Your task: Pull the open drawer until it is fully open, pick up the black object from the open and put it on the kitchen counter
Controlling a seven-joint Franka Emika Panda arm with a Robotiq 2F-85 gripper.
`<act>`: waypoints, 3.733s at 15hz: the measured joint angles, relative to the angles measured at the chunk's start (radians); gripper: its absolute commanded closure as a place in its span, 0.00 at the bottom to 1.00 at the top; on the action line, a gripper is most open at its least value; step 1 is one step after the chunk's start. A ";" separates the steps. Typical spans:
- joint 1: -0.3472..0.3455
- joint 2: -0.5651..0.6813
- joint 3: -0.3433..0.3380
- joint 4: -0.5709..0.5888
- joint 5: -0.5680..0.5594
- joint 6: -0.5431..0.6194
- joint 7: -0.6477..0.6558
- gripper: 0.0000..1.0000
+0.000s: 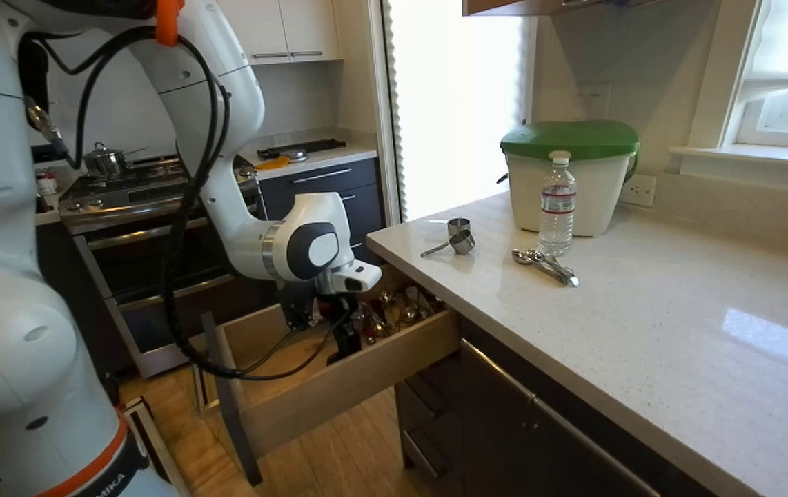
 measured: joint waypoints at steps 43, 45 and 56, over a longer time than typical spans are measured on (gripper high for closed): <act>0.021 -0.367 0.062 0.244 0.503 -0.025 -0.715 0.66; 0.002 -0.300 0.092 0.310 0.421 -0.038 -0.684 0.66; 0.027 0.011 0.105 0.656 0.011 -0.241 -0.490 0.66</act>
